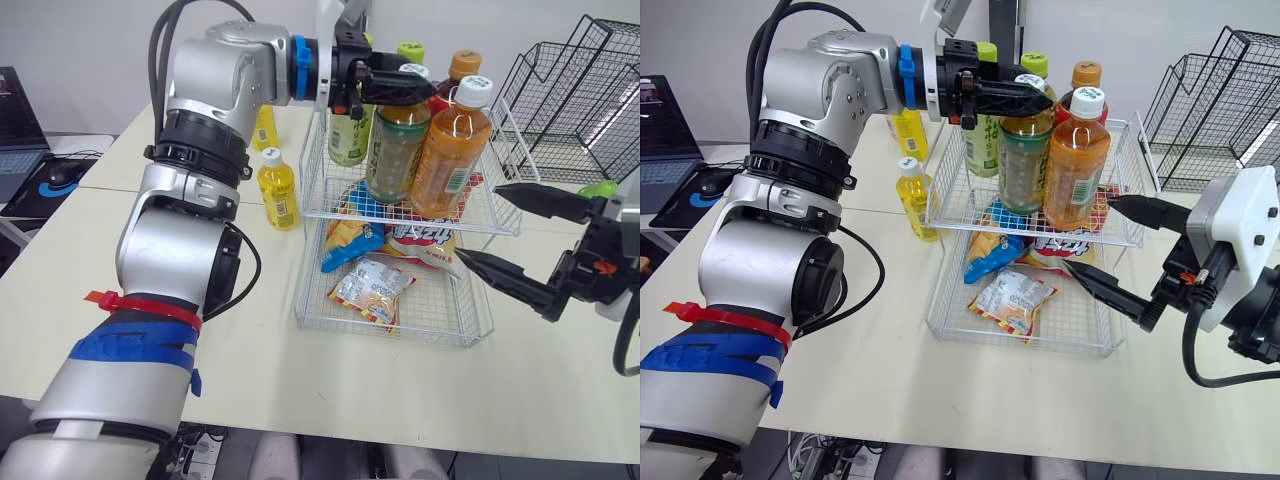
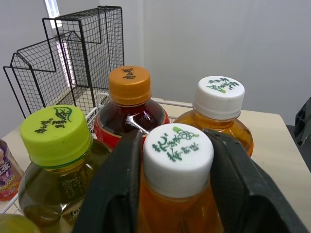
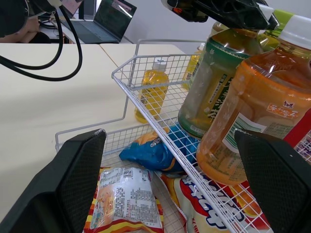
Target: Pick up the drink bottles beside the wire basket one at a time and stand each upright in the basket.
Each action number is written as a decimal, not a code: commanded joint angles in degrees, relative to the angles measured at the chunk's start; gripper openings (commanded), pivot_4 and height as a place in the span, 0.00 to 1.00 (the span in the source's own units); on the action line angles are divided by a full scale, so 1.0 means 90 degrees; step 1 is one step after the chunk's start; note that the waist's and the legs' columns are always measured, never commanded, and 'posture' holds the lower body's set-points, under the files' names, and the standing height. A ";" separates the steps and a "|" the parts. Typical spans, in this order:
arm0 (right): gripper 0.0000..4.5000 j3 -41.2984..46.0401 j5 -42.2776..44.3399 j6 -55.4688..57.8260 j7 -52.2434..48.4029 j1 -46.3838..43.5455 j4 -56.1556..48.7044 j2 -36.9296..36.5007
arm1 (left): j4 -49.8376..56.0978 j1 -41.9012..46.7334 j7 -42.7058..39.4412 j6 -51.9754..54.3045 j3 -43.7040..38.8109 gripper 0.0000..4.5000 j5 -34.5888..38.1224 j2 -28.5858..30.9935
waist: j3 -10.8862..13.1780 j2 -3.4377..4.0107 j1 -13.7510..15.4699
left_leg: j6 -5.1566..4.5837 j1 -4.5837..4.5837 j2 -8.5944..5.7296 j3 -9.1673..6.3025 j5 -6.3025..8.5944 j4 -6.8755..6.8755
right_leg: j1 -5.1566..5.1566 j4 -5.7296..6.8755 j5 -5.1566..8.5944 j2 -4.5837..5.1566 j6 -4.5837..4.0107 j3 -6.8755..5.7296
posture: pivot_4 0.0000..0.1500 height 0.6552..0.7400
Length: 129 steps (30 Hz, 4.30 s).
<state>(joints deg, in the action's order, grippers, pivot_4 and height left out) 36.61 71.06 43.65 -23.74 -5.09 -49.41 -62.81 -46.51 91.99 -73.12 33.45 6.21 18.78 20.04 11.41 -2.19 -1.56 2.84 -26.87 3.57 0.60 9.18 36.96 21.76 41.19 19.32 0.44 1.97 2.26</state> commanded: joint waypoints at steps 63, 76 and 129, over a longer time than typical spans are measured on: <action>1.00 -0.2366 -0.1409 -0.0204 0.0489 -0.0614 -0.0855 0.1318 | 0.2461 -0.4497 0.3366 -0.1345 -0.1886 1.00 0.0092 0.1379 | -0.0022 -0.0024 0.0062 | 0.0000 0.0030 0.0001 -0.0018 -0.0002 0.0010 | -0.0035 0.0014 -0.0004 0.0012 0.0002 -0.0020 | 1.00 0.42; 1.00 -0.2509 -0.0983 -0.0215 0.1130 -0.0737 -0.0993 0.1186 | 0.1810 -0.4027 0.4064 -0.1724 -0.1649 1.00 -0.0311 0.0566 | -0.0022 -0.0024 0.0063 | 0.0000 0.0028 0.0000 -0.0018 -0.0002 0.0010 | -0.0035 0.0014 -0.0004 0.0008 0.0002 -0.0018 | 1.00 0.42; 1.00 -0.1085 -0.0645 -0.0818 0.0859 0.0059 -0.0856 0.0718 | 0.0822 0.1048 0.0051 0.2106 -0.1381 0.30 0.0877 0.2605 | -0.0012 -0.0029 -0.0006 | 0.0000 -0.0003 -0.0001 -0.0026 -0.0001 0.0002 | -0.0011 -0.0005 0.0000 0.0005 0.0005 -0.0028 | 1.00 0.42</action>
<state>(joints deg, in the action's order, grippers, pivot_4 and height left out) 25.77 65.73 37.82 -16.24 -3.79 -56.52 -55.90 -39.26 97.94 -71.41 52.33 -4.54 24.86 43.27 11.30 -2.45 -1.61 2.83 -26.89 3.57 0.36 9.17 36.98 21.67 41.16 19.32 0.48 2.02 2.02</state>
